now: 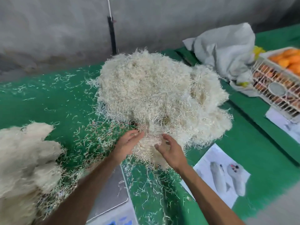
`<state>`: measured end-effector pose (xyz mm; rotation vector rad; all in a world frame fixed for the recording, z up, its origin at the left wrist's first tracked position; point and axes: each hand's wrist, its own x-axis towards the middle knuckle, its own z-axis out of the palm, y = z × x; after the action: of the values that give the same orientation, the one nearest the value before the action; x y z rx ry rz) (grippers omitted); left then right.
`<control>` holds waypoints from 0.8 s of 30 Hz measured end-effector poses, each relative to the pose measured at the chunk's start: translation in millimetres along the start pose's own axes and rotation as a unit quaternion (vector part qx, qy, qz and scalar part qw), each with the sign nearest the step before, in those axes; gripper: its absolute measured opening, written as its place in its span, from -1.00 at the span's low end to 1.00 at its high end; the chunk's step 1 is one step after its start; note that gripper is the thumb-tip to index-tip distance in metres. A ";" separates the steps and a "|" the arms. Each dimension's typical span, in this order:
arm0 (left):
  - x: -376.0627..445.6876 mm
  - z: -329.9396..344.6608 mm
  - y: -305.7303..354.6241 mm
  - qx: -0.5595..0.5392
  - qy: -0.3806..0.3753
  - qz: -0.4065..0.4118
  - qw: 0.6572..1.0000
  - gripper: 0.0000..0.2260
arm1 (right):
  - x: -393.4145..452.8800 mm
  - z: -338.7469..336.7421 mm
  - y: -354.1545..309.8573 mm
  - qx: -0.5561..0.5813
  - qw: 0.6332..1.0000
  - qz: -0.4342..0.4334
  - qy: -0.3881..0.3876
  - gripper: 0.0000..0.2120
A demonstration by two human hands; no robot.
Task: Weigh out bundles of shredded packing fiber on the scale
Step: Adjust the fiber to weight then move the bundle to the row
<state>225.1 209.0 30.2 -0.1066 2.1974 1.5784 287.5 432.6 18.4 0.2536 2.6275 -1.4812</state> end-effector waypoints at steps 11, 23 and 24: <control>62.4 60.1 -36.3 0.045 -0.032 -0.157 0.986 0.16 | 45.0 16.7 45.2 -0.061 0.995 -0.015 -0.080 -0.30; 8.2 -53.4 56.6 -0.032 0.029 0.005 0.999 0.04 | 50.2 1.7 -35.5 -0.272 0.954 -0.123 0.019 -0.36; -1.8 -65.7 64.6 -0.058 0.051 0.008 0.997 0.04 | 48.7 -0.3 -45.2 -0.269 0.955 -0.122 0.039 -0.42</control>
<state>187.4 170.8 105.2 -0.2093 2.1871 1.7458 230.7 414.2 47.6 -0.0706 3.0819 -0.7511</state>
